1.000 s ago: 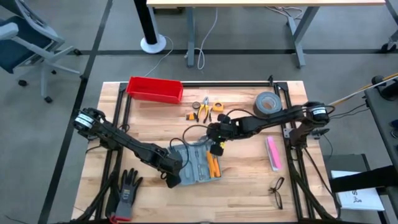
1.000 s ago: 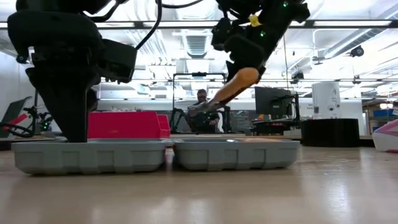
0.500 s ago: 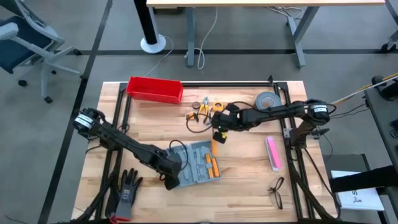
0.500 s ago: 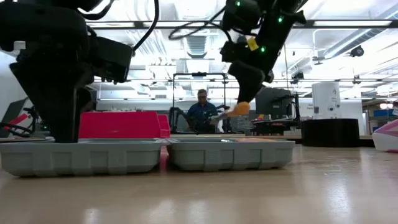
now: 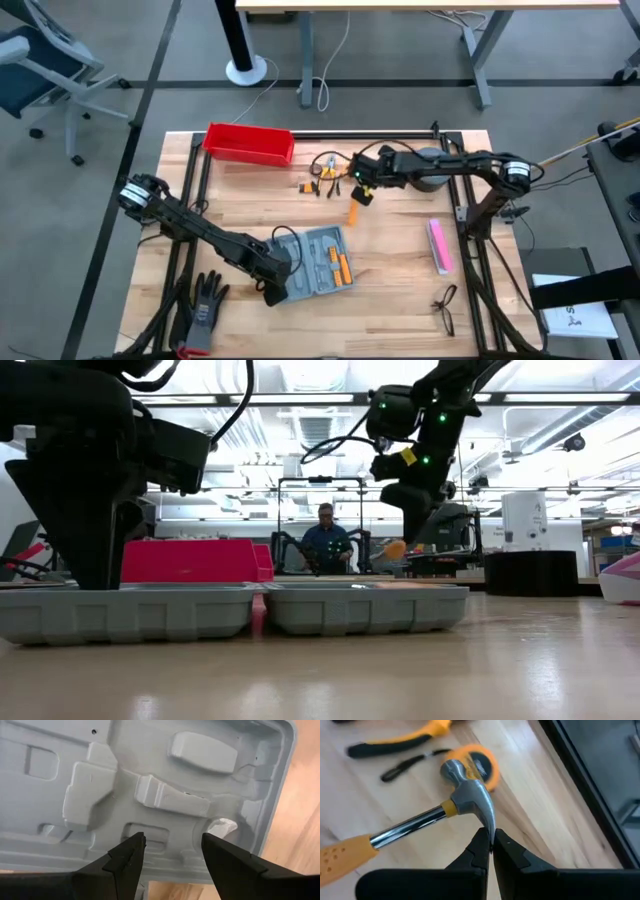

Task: Prefit tool cases
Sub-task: Remove the hammer from the gray toolbox

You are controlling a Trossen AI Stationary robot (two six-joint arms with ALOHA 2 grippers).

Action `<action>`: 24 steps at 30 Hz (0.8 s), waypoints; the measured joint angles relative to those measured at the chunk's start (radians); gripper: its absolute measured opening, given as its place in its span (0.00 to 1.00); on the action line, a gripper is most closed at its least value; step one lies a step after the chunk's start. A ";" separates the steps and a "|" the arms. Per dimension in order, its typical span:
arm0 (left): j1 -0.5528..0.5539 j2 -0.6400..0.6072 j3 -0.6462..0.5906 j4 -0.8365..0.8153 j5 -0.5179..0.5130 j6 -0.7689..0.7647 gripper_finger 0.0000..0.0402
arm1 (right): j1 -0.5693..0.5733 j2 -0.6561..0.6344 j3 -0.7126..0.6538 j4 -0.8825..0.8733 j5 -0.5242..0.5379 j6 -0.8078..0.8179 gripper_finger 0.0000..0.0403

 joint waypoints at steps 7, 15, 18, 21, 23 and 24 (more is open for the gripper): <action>0.000 0.000 0.000 0.001 0.000 0.002 0.51 | -0.073 -0.017 0.000 -0.114 0.036 -0.014 0.00; 0.000 -0.001 0.000 0.004 -0.001 0.003 0.51 | -0.141 -0.010 0.000 -0.137 0.062 -0.031 0.00; -0.001 -0.001 0.000 0.005 -0.001 0.003 0.51 | -0.160 -0.003 0.000 -0.141 0.081 -0.033 0.00; -0.001 -0.001 0.000 0.005 -0.002 0.004 0.51 | -0.175 0.006 0.000 -0.140 0.087 -0.031 0.00; -0.001 -0.001 0.000 0.005 -0.008 0.007 0.51 | -0.182 0.013 0.000 -0.136 0.094 -0.036 0.00; -0.001 -0.001 0.000 0.004 -0.008 0.007 0.51 | -0.184 0.018 0.000 -0.130 0.095 -0.041 0.00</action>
